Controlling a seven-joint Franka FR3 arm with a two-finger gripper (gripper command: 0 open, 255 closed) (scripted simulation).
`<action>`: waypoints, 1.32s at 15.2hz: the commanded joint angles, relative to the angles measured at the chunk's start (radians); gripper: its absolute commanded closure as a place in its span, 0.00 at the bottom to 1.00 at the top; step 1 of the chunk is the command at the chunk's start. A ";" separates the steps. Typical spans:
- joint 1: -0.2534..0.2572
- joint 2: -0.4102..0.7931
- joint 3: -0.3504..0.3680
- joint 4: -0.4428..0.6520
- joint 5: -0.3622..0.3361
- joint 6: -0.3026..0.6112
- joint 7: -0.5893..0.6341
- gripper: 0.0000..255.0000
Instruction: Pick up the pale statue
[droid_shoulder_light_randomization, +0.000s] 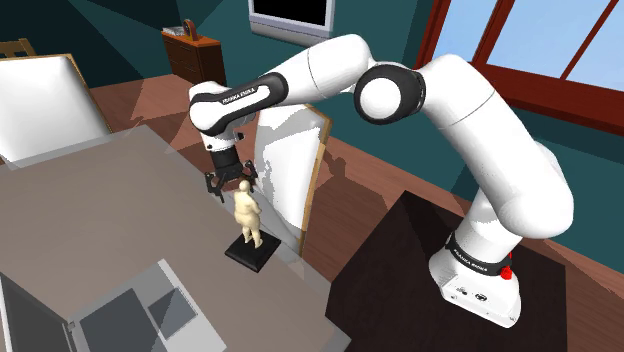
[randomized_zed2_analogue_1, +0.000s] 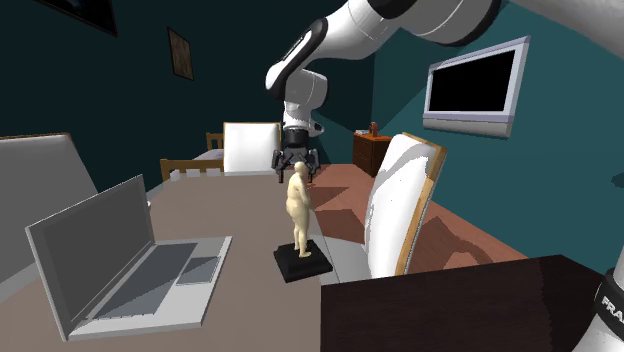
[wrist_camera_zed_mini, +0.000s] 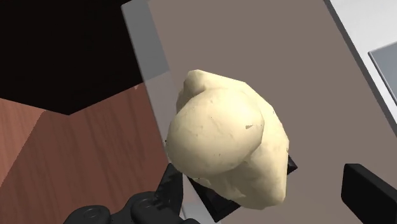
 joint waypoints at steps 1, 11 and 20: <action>0.001 0.024 -0.002 0.013 -0.002 0.010 -0.003 0.00; 0.003 0.049 -0.004 0.023 -0.004 0.024 -0.006 1.00; 0.000 0.005 0.000 0.013 0.000 -0.009 0.000 1.00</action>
